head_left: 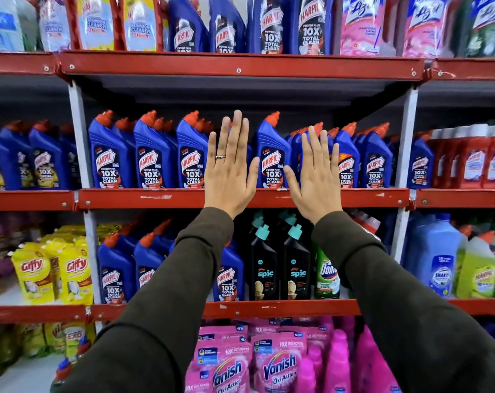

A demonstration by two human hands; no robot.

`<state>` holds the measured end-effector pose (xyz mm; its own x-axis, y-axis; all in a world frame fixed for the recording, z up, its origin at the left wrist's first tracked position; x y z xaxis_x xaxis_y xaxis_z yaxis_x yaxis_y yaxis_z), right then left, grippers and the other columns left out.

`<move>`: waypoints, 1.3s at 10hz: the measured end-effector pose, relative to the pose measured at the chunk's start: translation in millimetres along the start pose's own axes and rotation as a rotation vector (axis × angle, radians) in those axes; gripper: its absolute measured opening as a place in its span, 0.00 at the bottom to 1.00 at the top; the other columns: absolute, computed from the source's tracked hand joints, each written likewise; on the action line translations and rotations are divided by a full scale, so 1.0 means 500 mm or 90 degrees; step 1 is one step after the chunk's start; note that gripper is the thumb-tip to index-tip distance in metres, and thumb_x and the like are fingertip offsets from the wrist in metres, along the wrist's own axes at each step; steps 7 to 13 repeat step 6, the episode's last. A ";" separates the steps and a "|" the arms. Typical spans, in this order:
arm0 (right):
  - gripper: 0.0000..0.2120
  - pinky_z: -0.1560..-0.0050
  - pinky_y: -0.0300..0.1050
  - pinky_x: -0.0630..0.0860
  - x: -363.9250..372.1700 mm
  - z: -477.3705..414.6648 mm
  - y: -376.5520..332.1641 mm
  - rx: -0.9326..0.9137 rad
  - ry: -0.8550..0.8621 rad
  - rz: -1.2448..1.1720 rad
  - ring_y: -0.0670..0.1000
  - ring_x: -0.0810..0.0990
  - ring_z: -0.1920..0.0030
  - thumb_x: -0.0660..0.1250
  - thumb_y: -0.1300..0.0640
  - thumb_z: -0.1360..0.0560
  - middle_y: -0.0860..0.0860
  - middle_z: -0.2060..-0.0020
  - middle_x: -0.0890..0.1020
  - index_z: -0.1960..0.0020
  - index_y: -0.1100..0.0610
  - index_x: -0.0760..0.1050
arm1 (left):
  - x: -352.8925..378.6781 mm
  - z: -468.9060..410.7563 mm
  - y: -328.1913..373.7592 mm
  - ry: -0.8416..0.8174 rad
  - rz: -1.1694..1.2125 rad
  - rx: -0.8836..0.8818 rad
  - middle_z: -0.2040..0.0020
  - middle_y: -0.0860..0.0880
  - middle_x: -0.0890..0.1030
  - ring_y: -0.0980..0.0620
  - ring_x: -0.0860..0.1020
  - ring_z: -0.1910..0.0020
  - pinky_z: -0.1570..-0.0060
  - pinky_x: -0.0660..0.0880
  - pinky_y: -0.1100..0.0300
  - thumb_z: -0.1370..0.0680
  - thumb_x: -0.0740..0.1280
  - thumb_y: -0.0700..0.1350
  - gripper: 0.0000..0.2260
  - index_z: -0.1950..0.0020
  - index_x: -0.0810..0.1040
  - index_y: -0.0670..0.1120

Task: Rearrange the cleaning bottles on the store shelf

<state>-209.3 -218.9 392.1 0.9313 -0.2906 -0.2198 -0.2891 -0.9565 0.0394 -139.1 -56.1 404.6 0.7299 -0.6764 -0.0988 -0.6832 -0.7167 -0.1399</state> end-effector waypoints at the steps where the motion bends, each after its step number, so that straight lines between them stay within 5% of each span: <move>1: 0.33 0.18 0.64 0.48 0.000 0.001 0.000 0.002 0.001 0.000 0.58 0.48 0.17 0.55 0.44 0.15 0.58 0.17 0.54 0.18 0.61 0.52 | 0.003 0.002 -0.003 -0.008 0.009 0.003 0.15 0.41 0.52 0.43 0.51 0.16 0.18 0.43 0.47 0.14 0.51 0.52 0.29 0.15 0.52 0.39; 4: 0.33 0.19 0.65 0.49 -0.009 0.003 -0.007 0.008 -0.021 -0.004 0.58 0.48 0.17 0.53 0.42 0.15 0.57 0.17 0.54 0.18 0.61 0.53 | -0.004 0.004 -0.005 -0.016 0.010 -0.001 0.15 0.41 0.51 0.43 0.51 0.16 0.18 0.41 0.48 0.14 0.51 0.51 0.29 0.15 0.52 0.39; 5: 0.33 0.19 0.67 0.46 -0.045 -0.009 -0.017 0.006 0.017 0.009 0.59 0.50 0.17 0.52 0.38 0.16 0.56 0.18 0.57 0.19 0.58 0.58 | -0.005 0.006 -0.004 -0.007 0.026 0.002 0.15 0.41 0.52 0.43 0.51 0.16 0.18 0.41 0.48 0.14 0.51 0.50 0.29 0.15 0.52 0.39; 6: 0.27 0.20 0.68 0.46 -0.187 -0.045 -0.024 0.051 0.175 -0.159 0.55 0.60 0.20 0.57 0.39 0.18 0.52 0.23 0.66 0.25 0.53 0.67 | -0.011 0.004 -0.010 0.000 0.036 -0.016 0.15 0.41 0.52 0.43 0.51 0.16 0.18 0.42 0.47 0.14 0.52 0.49 0.29 0.15 0.52 0.39; 13: 0.27 0.20 0.68 0.46 -0.187 -0.045 -0.024 0.051 0.175 -0.159 0.55 0.60 0.20 0.57 0.39 0.18 0.52 0.23 0.66 0.25 0.53 0.67 | -0.011 0.004 -0.010 0.000 0.036 -0.016 0.15 0.41 0.52 0.43 0.51 0.16 0.18 0.42 0.47 0.14 0.52 0.49 0.29 0.15 0.52 0.39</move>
Point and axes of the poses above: each hand's wrist, its own z-axis away from the middle knuckle, its own x-axis out of the palm, y = z × x, the point moved 8 cm from there along -z, towards the middle knuckle
